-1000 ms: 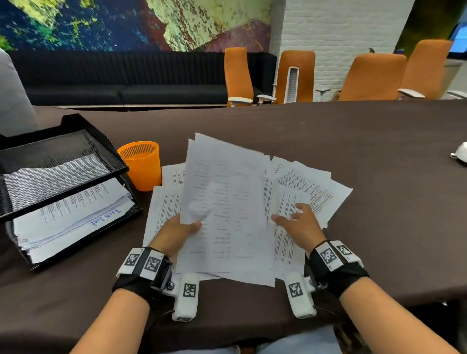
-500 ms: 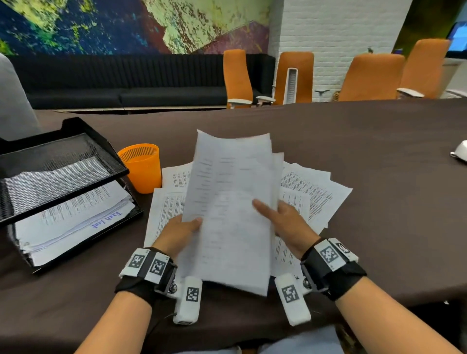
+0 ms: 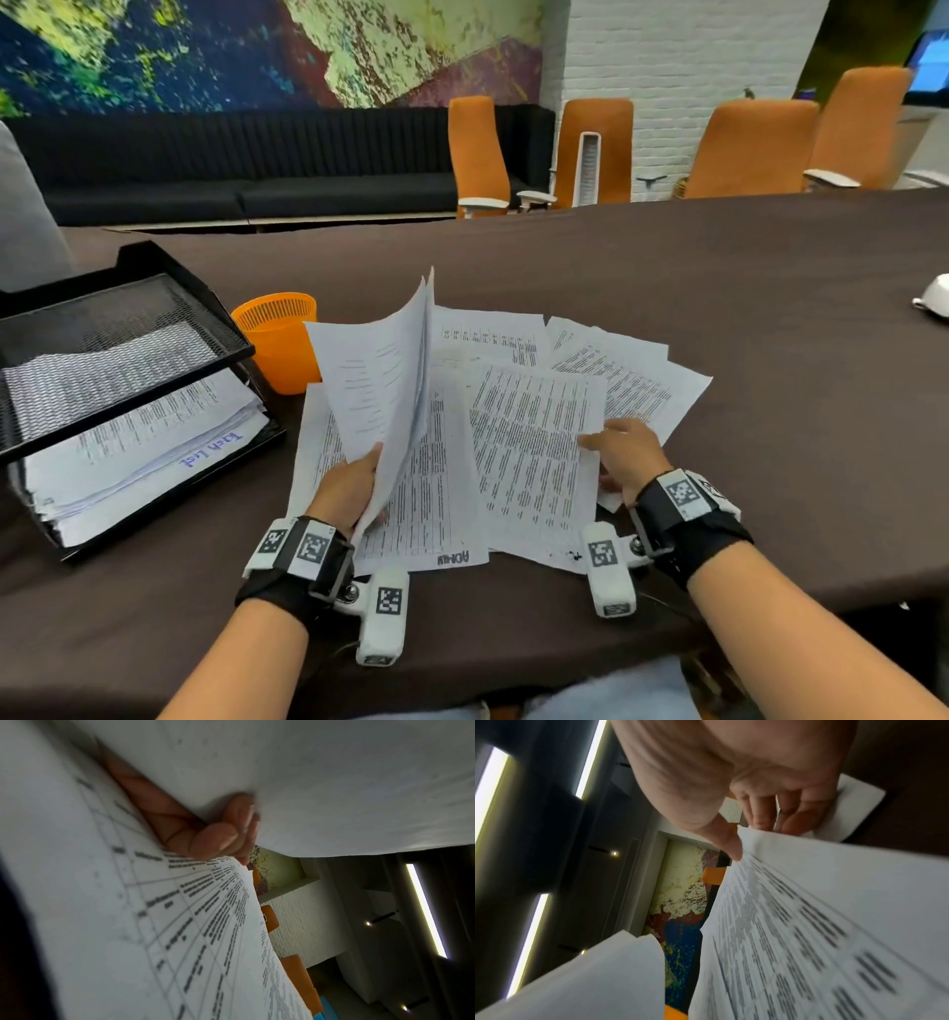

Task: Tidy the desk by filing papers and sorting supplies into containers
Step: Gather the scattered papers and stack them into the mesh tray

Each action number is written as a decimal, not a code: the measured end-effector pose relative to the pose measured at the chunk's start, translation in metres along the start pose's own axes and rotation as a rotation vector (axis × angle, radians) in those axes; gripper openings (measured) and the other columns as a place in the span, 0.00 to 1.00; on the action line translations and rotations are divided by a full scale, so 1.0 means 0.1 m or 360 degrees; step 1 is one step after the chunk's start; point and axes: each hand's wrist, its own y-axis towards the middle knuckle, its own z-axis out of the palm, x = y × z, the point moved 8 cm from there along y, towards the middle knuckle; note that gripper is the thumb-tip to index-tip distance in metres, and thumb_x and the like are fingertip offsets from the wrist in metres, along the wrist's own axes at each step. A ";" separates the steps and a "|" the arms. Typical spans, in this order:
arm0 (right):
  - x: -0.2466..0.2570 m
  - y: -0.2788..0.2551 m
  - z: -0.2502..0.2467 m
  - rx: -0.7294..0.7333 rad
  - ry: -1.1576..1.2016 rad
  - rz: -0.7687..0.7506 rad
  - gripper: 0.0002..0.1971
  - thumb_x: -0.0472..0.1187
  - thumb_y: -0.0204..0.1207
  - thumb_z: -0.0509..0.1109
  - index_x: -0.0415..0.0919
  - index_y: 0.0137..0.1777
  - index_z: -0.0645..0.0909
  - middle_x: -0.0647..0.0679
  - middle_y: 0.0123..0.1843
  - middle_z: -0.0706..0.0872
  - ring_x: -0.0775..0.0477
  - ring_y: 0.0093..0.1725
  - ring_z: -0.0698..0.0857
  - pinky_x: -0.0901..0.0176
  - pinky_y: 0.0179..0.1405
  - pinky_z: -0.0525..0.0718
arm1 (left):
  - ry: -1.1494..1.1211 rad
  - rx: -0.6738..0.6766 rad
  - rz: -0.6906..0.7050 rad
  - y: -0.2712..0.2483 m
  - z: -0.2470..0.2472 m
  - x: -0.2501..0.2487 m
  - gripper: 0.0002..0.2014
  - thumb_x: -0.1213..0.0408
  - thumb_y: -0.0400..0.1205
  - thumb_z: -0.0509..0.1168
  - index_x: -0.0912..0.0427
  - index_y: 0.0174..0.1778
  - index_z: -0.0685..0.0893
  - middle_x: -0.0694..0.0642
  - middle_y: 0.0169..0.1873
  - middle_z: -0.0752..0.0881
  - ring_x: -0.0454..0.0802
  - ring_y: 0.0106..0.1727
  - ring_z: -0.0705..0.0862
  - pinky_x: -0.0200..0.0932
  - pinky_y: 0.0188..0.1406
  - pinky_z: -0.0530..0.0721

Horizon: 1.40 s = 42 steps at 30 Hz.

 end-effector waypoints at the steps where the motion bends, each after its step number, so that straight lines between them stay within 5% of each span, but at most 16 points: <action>1: 0.03 -0.03 0.08 0.0067 0.0012 -0.0033 0.14 0.26 0.77 0.67 0.32 0.62 0.81 0.33 0.49 0.89 0.35 0.44 0.89 0.36 0.48 0.90 | -0.0057 0.0074 -0.0028 -0.02 0.04 -0.01 0.20 0.51 0.85 0.61 0.69 0.55 0.80 0.54 0.17 0.72 0.49 0.12 0.69 0.37 0.16 0.71; 5: 0.15 -0.07 0.36 0.0140 -0.0201 -0.0235 0.13 0.25 0.74 0.57 0.26 0.45 0.84 0.24 0.46 0.87 0.22 0.45 0.87 0.19 0.52 0.79 | -0.0476 0.0497 -0.0041 -0.09 0.19 -0.03 0.14 0.57 0.88 0.51 0.61 0.51 0.78 0.52 0.17 0.75 0.45 0.12 0.71 0.32 0.15 0.76; 6: 0.17 -0.02 0.43 0.0155 -0.0261 -0.0250 0.10 0.26 0.75 0.57 0.25 0.41 0.80 0.23 0.43 0.83 0.24 0.40 0.85 0.22 0.56 0.77 | -0.0503 0.0577 -0.0014 -0.10 0.19 -0.05 0.17 0.52 0.85 0.55 0.62 0.54 0.78 0.55 0.21 0.80 0.48 0.16 0.78 0.35 0.21 0.80; 7: 0.20 -0.02 0.48 0.0181 -0.0278 -0.0245 0.08 0.27 0.76 0.57 0.29 0.40 0.77 0.27 0.40 0.80 0.31 0.37 0.80 0.49 0.45 0.58 | -0.0522 0.0710 0.0110 -0.12 0.22 -0.09 0.23 0.49 0.83 0.58 0.67 0.61 0.77 0.61 0.31 0.86 0.53 0.28 0.85 0.42 0.33 0.85; 8: 0.27 -0.01 0.53 0.0178 -0.0295 -0.0254 0.08 0.28 0.77 0.57 0.31 0.41 0.77 0.30 0.42 0.79 0.36 0.39 0.78 0.48 0.40 0.79 | -0.0685 0.0873 0.0237 -0.07 0.19 -0.12 0.26 0.50 0.85 0.55 0.69 0.70 0.74 0.67 0.45 0.87 0.58 0.43 0.88 0.49 0.48 0.85; 10: 0.36 0.00 0.69 0.0217 -0.0388 -0.0248 0.12 0.29 0.80 0.57 0.24 0.51 0.81 0.28 0.53 0.84 0.37 0.48 0.82 0.45 0.51 0.83 | -0.0851 0.1149 0.0288 0.05 0.08 -0.02 0.27 0.55 0.89 0.45 0.69 0.79 0.66 0.69 0.60 0.83 0.61 0.59 0.83 0.54 0.63 0.77; 15: 0.47 -0.29 1.17 0.0382 -0.0955 -0.0149 0.16 0.31 0.85 0.56 0.28 0.68 0.78 0.35 0.63 0.84 0.34 0.68 0.81 0.51 0.63 0.77 | -0.0682 0.1377 0.0411 -0.12 0.09 -0.21 0.26 0.52 0.90 0.44 0.60 0.82 0.66 0.60 0.62 0.83 0.57 0.62 0.82 0.54 0.67 0.77; 19: 0.44 -0.36 1.52 0.0504 -0.0661 -0.0147 0.33 0.60 0.76 0.71 0.33 0.69 0.77 0.42 0.66 0.83 0.38 0.65 0.83 0.53 0.61 0.80 | -0.0785 0.1417 0.0459 -0.04 0.06 -0.22 0.30 0.49 0.89 0.40 0.63 0.83 0.60 0.66 0.67 0.78 0.63 0.67 0.78 0.62 0.70 0.74; 22: 0.38 -0.44 1.63 0.0630 -0.0806 -0.0143 0.28 0.45 0.70 0.81 0.32 0.66 0.79 0.44 0.64 0.85 0.40 0.60 0.85 0.56 0.57 0.82 | -0.0585 0.0684 0.0334 0.02 -0.09 -0.11 0.38 0.44 0.86 0.27 0.67 0.68 0.72 0.70 0.53 0.84 0.60 0.52 0.84 0.54 0.54 0.81; 24: 0.36 -0.41 1.58 0.0587 -0.0807 -0.0180 0.23 0.34 0.70 0.80 0.29 0.64 0.80 0.42 0.62 0.86 0.40 0.55 0.84 0.57 0.51 0.81 | -0.0448 0.0266 -0.0053 -0.23 0.04 -0.14 0.23 0.54 0.91 0.41 0.61 0.49 0.80 0.55 0.25 0.81 0.47 0.20 0.78 0.36 0.20 0.77; 25: 0.33 -0.35 1.53 0.0533 -0.0750 -0.0160 0.22 0.31 0.70 0.79 0.29 0.64 0.80 0.41 0.61 0.86 0.40 0.53 0.83 0.58 0.49 0.80 | -0.0503 0.0088 0.0046 -0.27 -0.06 -0.23 0.16 0.59 0.90 0.51 0.60 0.49 0.82 0.52 0.24 0.80 0.45 0.17 0.75 0.34 0.17 0.73; 27: 0.34 -0.31 1.36 0.0440 -0.0708 -0.0123 0.26 0.30 0.72 0.76 0.29 0.71 0.77 0.39 0.68 0.82 0.39 0.59 0.83 0.58 0.51 0.80 | -0.0388 -0.0110 0.0295 -0.35 -0.22 -0.47 0.07 0.61 0.85 0.66 0.58 0.56 0.84 0.52 0.37 0.86 0.46 0.31 0.84 0.39 0.28 0.79; 30: 0.34 -0.21 1.18 0.0321 -0.0577 -0.0050 0.22 0.38 0.81 0.68 0.32 0.74 0.76 0.38 0.73 0.80 0.38 0.70 0.80 0.54 0.65 0.79 | -0.0283 -0.0238 0.0384 -0.34 -0.38 -0.57 0.16 0.61 0.79 0.74 0.61 0.61 0.85 0.57 0.54 0.89 0.57 0.52 0.88 0.53 0.56 0.85; 37: 0.34 -0.32 1.48 0.0625 -0.0429 -0.0107 0.46 0.67 0.74 0.68 0.33 0.81 0.66 0.41 0.79 0.72 0.38 0.77 0.73 0.54 0.68 0.71 | -0.0049 -0.0286 0.0232 -0.36 -0.44 -0.42 0.21 0.62 0.80 0.73 0.68 0.65 0.83 0.65 0.58 0.87 0.64 0.55 0.87 0.59 0.61 0.84; 39: 0.30 -0.33 1.56 0.0651 -0.0372 -0.0118 0.43 0.62 0.71 0.76 0.33 0.78 0.71 0.44 0.75 0.77 0.38 0.73 0.78 0.53 0.70 0.75 | 0.0029 -0.0276 0.0228 -0.38 -0.42 -0.43 0.20 0.62 0.79 0.74 0.67 0.65 0.84 0.65 0.58 0.88 0.64 0.57 0.87 0.60 0.63 0.83; 42: 0.32 -0.33 1.53 0.0612 -0.0328 -0.0218 0.20 0.37 0.74 0.78 0.32 0.64 0.82 0.36 0.64 0.87 0.35 0.60 0.87 0.41 0.65 0.84 | 0.0243 -0.0318 0.0265 -0.37 -0.45 -0.47 0.23 0.50 0.66 0.80 0.56 0.55 0.89 0.59 0.57 0.89 0.62 0.58 0.87 0.60 0.64 0.84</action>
